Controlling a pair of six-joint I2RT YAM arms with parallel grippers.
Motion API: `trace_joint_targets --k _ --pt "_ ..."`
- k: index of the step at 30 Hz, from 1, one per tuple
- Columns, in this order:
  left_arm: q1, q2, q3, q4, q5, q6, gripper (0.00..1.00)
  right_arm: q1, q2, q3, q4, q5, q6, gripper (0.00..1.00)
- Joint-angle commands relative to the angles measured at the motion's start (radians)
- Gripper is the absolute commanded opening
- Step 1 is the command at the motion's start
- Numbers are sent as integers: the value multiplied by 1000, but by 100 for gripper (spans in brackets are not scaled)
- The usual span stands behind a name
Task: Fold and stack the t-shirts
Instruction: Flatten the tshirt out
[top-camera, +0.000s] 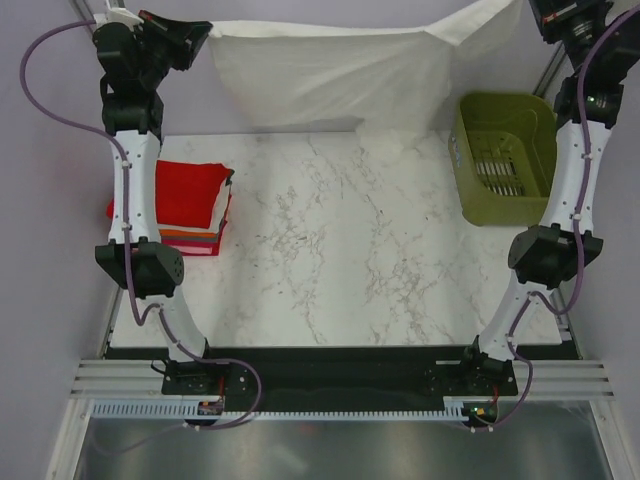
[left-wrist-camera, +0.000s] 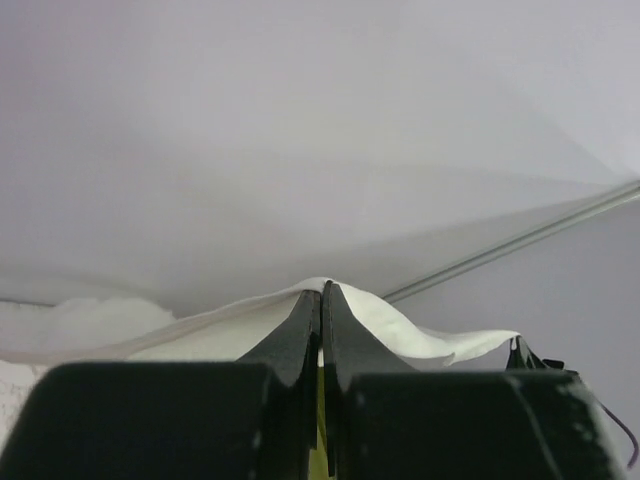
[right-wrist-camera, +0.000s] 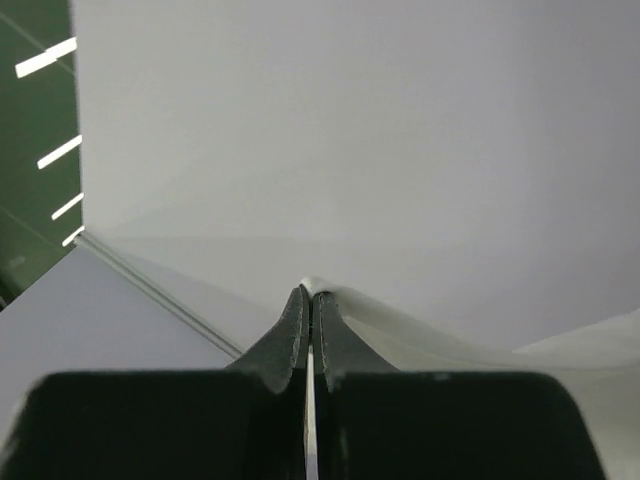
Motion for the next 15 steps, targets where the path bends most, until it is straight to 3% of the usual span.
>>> trace_joint_targets --k 1,3,7,13,15 --pt "14 -13 15 48 -10 -18 2 -9 -118 6 220 -58 41 0" --pt "14 -18 -63 67 -6 -14 2 -11 -156 -70 243 -99 26 0" --pt "14 -18 -264 184 44 -3 2 6 -242 -459 366 -180 10 0" --pt "11 -56 -660 377 73 -4 2 50 -391 -894 355 -188 -163 0" --pt "5 -82 -767 419 75 3 2 57 -427 -960 352 -182 -194 0"
